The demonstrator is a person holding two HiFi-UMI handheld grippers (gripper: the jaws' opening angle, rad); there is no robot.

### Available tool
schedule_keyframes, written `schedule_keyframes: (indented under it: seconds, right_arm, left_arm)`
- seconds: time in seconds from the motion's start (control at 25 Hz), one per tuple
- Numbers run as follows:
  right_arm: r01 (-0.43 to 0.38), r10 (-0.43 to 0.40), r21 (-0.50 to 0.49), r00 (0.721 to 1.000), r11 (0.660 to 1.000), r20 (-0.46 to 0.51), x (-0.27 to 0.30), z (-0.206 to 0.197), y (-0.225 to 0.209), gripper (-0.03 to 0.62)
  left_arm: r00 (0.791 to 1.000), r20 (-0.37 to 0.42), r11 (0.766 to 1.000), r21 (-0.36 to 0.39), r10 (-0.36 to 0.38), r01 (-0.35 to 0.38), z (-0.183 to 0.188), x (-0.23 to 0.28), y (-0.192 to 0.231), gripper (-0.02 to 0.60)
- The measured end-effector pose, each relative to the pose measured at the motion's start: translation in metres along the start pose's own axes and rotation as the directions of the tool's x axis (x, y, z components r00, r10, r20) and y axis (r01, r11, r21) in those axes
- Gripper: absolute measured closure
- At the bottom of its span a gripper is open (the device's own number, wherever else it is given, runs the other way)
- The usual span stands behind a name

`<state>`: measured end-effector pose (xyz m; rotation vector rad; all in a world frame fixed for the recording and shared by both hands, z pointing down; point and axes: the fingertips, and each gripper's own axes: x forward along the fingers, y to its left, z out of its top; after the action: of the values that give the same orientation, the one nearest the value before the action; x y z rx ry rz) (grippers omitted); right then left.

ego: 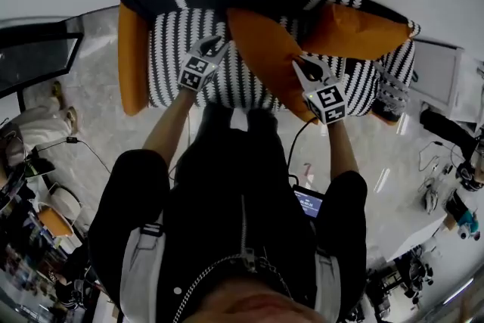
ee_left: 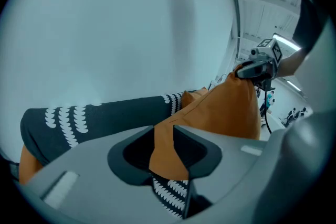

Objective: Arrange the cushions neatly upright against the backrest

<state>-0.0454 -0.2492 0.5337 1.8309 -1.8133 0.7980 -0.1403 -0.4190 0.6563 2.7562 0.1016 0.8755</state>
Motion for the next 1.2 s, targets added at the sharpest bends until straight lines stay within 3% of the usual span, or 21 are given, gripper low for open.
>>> schedule_keyframes:
  seconds: [0.2,0.44,0.76,1.2]
  right_arm:
    - [0.063,-0.066,0.073,0.997,0.995,0.041,-0.044,-0.039,-0.042,0.560]
    - [0.137,-0.142,0.156,0.990,0.978,0.018,-0.098,-0.107,-0.084,0.560]
    - [0.313,-0.284,0.286,0.949,0.906,-0.138,-0.160,-0.224,-0.129,0.559]
    - [0.326,-0.238,0.243,0.913,0.914,-0.332,-0.188,-0.339,-0.107,0.557]
  left_arm:
    - [0.999,-0.014,0.999,0.008,0.039,-0.039,0.013,0.040,-0.031,0.439]
    - [0.997,-0.022,0.997,0.008,0.071,-0.071,0.027,0.080,-0.067,0.430]
    - [0.993,-0.088,0.993,0.091,0.080,-0.071,0.024,0.140,-0.102,0.416]
    - [0.988,-0.132,0.994,0.088,0.079,-0.067,0.017,0.209,-0.090,0.400]
